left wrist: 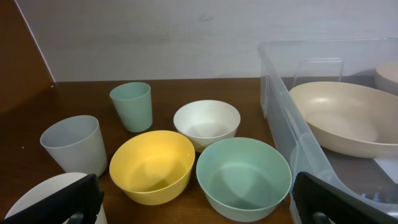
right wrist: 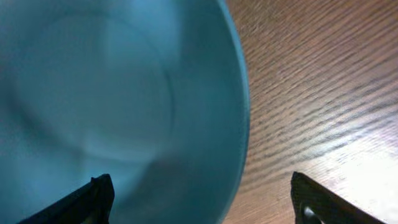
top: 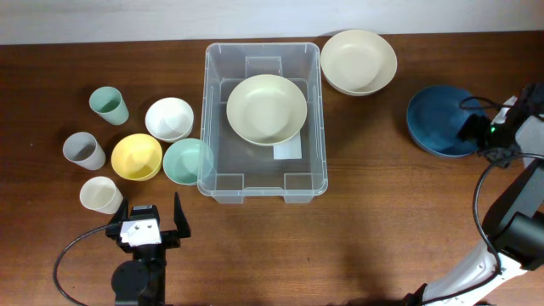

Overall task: Pack container
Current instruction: 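Release the plate and move the right gripper to the blue plate, then grasp the blue plate's rim with the right gripper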

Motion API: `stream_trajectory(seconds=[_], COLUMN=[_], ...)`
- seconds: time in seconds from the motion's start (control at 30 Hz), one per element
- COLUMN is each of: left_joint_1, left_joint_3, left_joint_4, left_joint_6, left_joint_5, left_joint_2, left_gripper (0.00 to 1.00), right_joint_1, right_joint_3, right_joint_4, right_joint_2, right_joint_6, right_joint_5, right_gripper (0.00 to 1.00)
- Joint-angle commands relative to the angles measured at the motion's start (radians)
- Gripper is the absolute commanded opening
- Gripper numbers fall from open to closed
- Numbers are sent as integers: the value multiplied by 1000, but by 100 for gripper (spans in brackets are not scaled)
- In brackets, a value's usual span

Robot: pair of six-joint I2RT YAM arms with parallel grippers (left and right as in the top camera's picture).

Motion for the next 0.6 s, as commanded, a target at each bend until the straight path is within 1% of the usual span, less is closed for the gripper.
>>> stream_trajectory(seconds=[0.0, 0.2, 0.27, 0.3, 0.43, 0.5, 0.53, 0.57], left_joint_1=[3, 3, 3, 3, 3, 3, 3, 3], left_joint_3=[-10, -10, -10, -10, -10, -10, -10, -10], left_joint_4=[3, 3, 3, 3, 3, 3, 3, 3], left_joint_6=[15, 15, 15, 15, 15, 15, 15, 15], left_joint_5=[10, 10, 10, 10, 10, 10, 10, 10], left_joint_2=[-8, -8, -8, -8, -8, -8, -8, -8], left_gripper=[100, 100, 100, 100, 100, 100, 100, 100], right_joint_1=[-1, -1, -1, -1, -1, -1, -1, -1], right_joint_3=[-41, -90, -93, -93, -97, -102, -105, -105], right_joint_4=[34, 99, 108, 109, 107, 107, 111, 113], right_joint_2=[3, 4, 4, 4, 4, 4, 4, 4], right_joint_6=[-4, 39, 39, 39, 39, 63, 69, 69], right_joint_5=[-19, -21, -20, -20, -20, -6, -5, -5], right_gripper=[83, 73, 64, 57, 45, 32, 14, 9])
